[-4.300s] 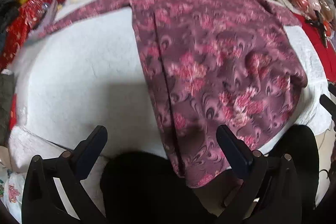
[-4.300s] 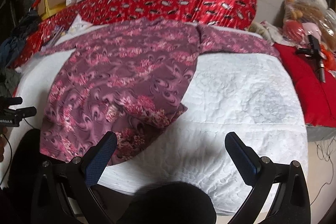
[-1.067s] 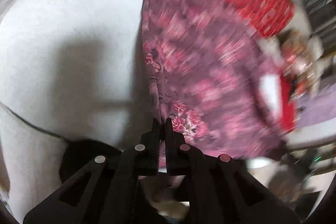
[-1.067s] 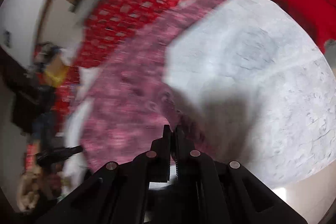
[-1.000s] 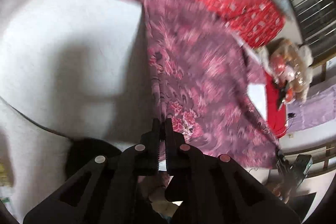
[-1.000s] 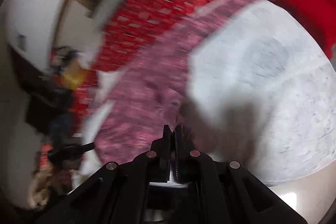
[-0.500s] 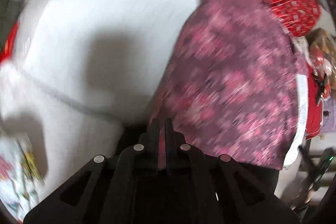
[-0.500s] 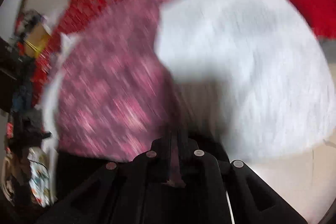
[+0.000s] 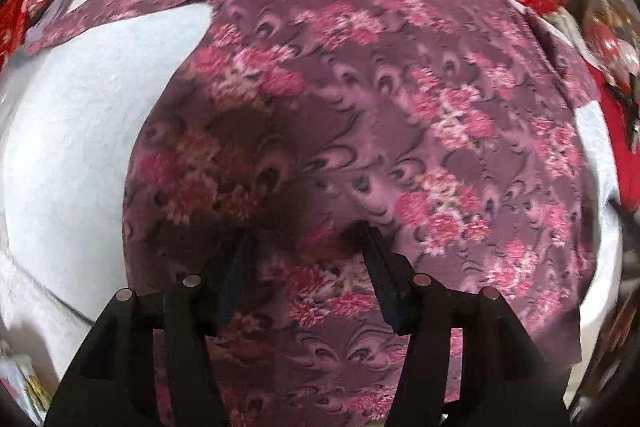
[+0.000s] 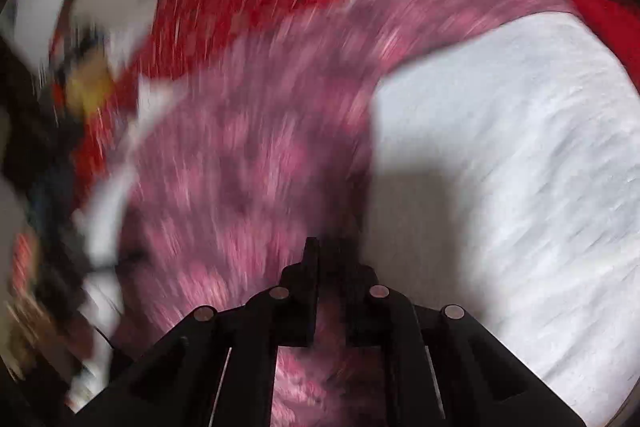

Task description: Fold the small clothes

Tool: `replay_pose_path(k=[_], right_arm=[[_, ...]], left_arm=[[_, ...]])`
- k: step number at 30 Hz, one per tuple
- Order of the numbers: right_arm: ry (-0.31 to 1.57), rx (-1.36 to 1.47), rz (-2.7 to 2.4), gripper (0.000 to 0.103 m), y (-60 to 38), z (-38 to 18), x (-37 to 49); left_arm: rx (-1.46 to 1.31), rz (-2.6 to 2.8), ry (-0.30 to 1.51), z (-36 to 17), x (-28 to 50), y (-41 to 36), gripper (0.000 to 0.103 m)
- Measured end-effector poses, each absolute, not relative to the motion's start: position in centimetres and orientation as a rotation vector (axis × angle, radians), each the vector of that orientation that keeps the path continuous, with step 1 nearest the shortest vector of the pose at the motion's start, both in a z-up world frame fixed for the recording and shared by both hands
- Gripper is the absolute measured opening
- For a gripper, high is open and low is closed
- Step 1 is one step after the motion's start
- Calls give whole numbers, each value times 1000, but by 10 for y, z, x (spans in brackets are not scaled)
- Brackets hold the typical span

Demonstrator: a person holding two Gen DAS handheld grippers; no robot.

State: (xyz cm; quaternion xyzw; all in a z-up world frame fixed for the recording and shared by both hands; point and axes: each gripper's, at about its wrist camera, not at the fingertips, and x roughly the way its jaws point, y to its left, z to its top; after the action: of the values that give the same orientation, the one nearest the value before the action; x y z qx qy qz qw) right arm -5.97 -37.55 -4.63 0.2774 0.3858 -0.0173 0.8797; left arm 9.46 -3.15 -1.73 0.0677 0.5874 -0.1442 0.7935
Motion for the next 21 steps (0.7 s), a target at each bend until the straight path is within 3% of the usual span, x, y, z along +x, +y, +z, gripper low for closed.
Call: replay_pose_path(k=[4, 9, 11, 19, 21], right_arm=[[639, 773, -282, 37, -508, -22, -73], [549, 1085, -483, 39, -633, -50, -67], [505, 1156, -507, 46, -662, -60, -47], [467, 1052, -627, 61, -709, -76, 48], [499, 968, -655, 48, -709, -71, 60]], left_arm=[[70, -367, 1255, -2, 109, -30, 56], [70, -415, 1218, 3, 129, -52, 56], [66, -422, 1217, 1, 143, -65, 56], [50, -467, 1200, 4, 165, -105, 56], [47, -480, 1192, 5, 174, -116, 56]])
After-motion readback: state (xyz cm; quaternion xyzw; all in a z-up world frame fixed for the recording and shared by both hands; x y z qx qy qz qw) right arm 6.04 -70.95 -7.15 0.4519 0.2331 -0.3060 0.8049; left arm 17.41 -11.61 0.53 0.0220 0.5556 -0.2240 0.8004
